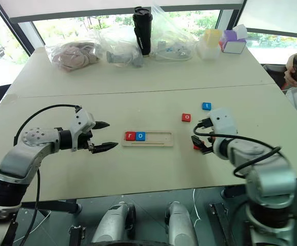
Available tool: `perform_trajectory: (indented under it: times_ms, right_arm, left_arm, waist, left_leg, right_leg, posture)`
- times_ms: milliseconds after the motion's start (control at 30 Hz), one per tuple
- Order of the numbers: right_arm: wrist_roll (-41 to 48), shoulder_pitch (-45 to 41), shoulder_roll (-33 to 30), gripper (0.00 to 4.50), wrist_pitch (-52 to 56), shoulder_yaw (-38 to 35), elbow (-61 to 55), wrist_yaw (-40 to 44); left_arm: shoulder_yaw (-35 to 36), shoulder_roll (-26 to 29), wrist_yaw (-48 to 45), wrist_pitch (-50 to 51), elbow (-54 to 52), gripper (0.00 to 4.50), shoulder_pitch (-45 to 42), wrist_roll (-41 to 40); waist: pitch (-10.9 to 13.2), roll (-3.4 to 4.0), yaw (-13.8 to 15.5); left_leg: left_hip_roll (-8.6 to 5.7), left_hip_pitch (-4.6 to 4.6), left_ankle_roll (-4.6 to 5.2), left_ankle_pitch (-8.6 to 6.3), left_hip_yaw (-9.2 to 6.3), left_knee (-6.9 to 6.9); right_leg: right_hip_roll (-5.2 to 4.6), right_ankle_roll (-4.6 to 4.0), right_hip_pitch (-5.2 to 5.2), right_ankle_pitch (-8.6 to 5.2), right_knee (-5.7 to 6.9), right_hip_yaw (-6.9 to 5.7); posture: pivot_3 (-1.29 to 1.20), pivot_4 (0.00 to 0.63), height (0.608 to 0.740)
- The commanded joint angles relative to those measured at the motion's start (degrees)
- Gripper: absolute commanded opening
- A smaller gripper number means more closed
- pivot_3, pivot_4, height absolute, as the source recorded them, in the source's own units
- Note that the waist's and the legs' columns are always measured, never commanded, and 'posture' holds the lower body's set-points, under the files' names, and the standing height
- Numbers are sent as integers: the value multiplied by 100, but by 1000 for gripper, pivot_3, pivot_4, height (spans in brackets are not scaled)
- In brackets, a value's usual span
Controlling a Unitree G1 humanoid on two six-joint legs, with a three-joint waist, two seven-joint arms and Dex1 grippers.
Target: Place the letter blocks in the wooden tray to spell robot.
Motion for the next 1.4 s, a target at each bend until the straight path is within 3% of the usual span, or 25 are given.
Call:
perform_trajectory:
  times_ms: [33, 167, 367, 567, 900, 1000, 1133, 1167, 1400]
  right_arm:
    - [386, 729, -689, 4463, -2042, -328, 409, 1692]
    - [-164, 1518, -1098, 4463, -4485, 173, 1717, 2747]
    - [-504, 1104, -955, 4463, -5972, 807, 3168, 3120]
    - [-856, 773, -864, 4463, -6687, 1197, 3898, 3130]
    - [-672, 590, -968, 4463, -6572, 1166, 4030, 3469]
    - [-739, 532, -1008, 3556, -6680, 1131, 4257, 3496]
    - [-741, 508, -1032, 1432, -6775, 1102, 4475, 3512]
    - [-734, 506, -1028, 1144, -6781, 1107, 4486, 3512]
    - [-556, 448, -971, 1161, -6536, 1058, 4193, 3436]
  left_arm:
    - [98, 161, -378, -163, -39, 4500, -110, -174]
    - [214, 399, -938, -49, -180, 4500, -223, -565]
    - [184, 849, -1339, -94, -312, 4500, -172, -638]
    - [266, 904, -1203, -72, -401, 4500, -68, -654]
    - [155, 1000, -1140, -193, -422, 4500, 139, -458]
    - [115, 961, -1127, -202, -434, 4500, 150, -428]
    - [56, 930, -1100, -245, -421, 4500, 174, -376]
    - [42, 924, -1097, -256, -415, 4500, 176, -364]
    - [29, 920, -1083, -271, -421, 4500, 196, -350]
  waist:
    - [-2, -9, 33]
    - [-6, -20, 90]
    - [-3, -17, 80]
    - [-4, -17, 126]
    - [-4, -17, 125]
    - [-4, -17, 124]
    - [-4, -16, 126]
    - [-4, -16, 125]
    - [-4, -16, 123]
  left_leg:
    - [-3, 1, 1, 1, 2, -11]
    - [0, 11, 2, 1, 11, -33]
    - [3, 16, 1, 3, 22, -9]
    - [6, 12, -2, 4, 22, 1]
    - [8, 13, -3, 4, 26, 18]
    - [8, 13, -4, 4, 26, 32]
    - [8, 12, -4, 4, 26, 36]
    - [8, 12, -4, 4, 26, 36]
    - [8, 13, -3, 4, 26, 40]
  right_leg:
    - [4, 2, 0, -1, -5, -1]
    - [19, 23, 1, -10, -4, -1]
    - [19, 1, 2, 2, 1, 3]
    - [18, -3, 5, 4, 2, 2]
    - [18, -2, 7, 4, 18, 2]
    - [17, -3, 12, 4, 21, 2]
    - [15, -3, 14, 5, 22, 2]
    - [15, -3, 15, 5, 22, 3]
    - [15, -2, 15, 6, 28, 3]
  posture:
    - [0, 150, 740]
    - [0, 150, 740]
    - [0, 150, 740]
    - [0, 150, 740]
    - [0, 150, 740]
    - [0, 150, 740]
    - [0, 150, 740]
    - [0, 150, 740]
    - [0, 150, 740]
